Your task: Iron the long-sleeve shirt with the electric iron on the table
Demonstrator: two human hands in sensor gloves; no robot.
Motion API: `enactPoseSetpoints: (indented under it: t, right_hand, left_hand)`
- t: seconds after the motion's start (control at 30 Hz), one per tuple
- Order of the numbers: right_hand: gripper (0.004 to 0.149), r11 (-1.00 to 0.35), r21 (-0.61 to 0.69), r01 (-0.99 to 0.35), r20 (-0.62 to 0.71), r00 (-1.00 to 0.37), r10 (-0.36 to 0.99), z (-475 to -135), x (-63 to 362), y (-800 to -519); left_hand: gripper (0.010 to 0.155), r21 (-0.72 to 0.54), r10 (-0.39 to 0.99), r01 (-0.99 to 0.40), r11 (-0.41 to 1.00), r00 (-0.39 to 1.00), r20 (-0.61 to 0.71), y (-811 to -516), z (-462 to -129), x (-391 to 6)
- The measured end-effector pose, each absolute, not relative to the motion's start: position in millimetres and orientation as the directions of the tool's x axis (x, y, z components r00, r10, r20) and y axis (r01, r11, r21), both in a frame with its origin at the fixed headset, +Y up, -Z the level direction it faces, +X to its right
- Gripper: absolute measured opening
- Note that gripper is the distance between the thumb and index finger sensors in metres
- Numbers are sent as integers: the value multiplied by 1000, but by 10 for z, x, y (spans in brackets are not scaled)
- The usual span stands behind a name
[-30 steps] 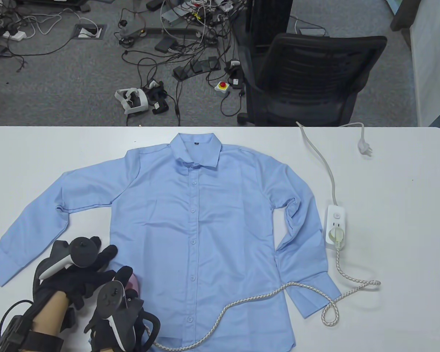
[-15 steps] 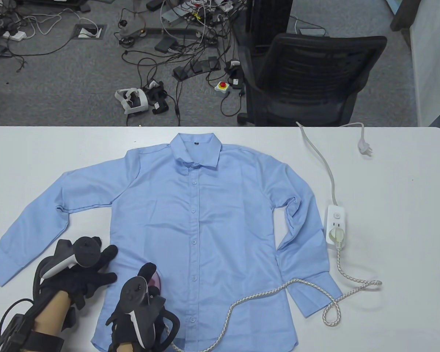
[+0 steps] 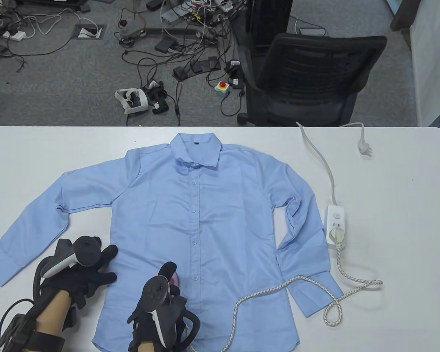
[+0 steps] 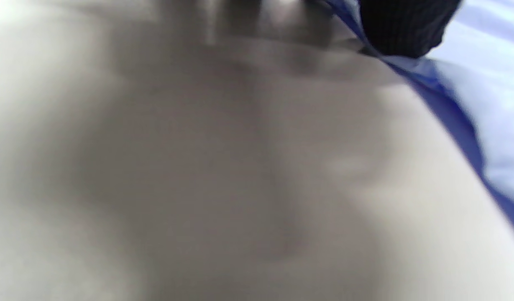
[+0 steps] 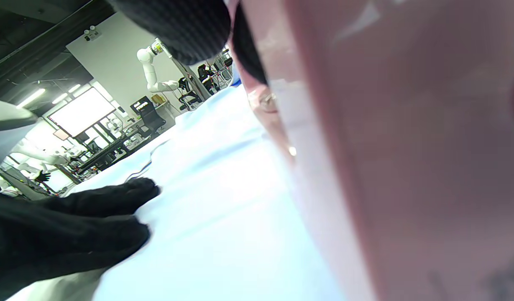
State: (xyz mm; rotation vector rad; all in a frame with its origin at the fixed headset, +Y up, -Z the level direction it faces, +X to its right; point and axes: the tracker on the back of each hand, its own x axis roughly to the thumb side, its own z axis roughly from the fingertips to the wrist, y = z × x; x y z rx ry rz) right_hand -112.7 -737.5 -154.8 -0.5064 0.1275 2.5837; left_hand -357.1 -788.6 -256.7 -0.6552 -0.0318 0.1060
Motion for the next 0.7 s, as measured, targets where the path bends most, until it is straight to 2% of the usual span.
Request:
enactPoseSetpoints:
  t: [0.2, 0.47, 0.6, 0.7]
  right_hand:
    - [75, -888, -18, -459, -400, -811, 427, -1555, -894, -7363]
    - [76, -884, -17, -468, -397, -808, 436, -1549, -867, -7364]
    - [84, -849, 14, -528, -459, -758, 464, -1596, -806, -7348]
    - [86, -779, 104, -618, -498, -711, 497, -1694, -745, -7362]
  left_hand:
    - [75, -610, 103, -85, 788, 995, -6, -7887, -2563, -3566]
    - [75, -615, 107, -93, 783, 994, -15, -7887, -2561, -3569]
    - [74, -614, 109, -95, 784, 994, -14, -7882, -2568, -3584]
    - [74, -614, 104, -90, 784, 994, -14, -7871, -2577, -3628]
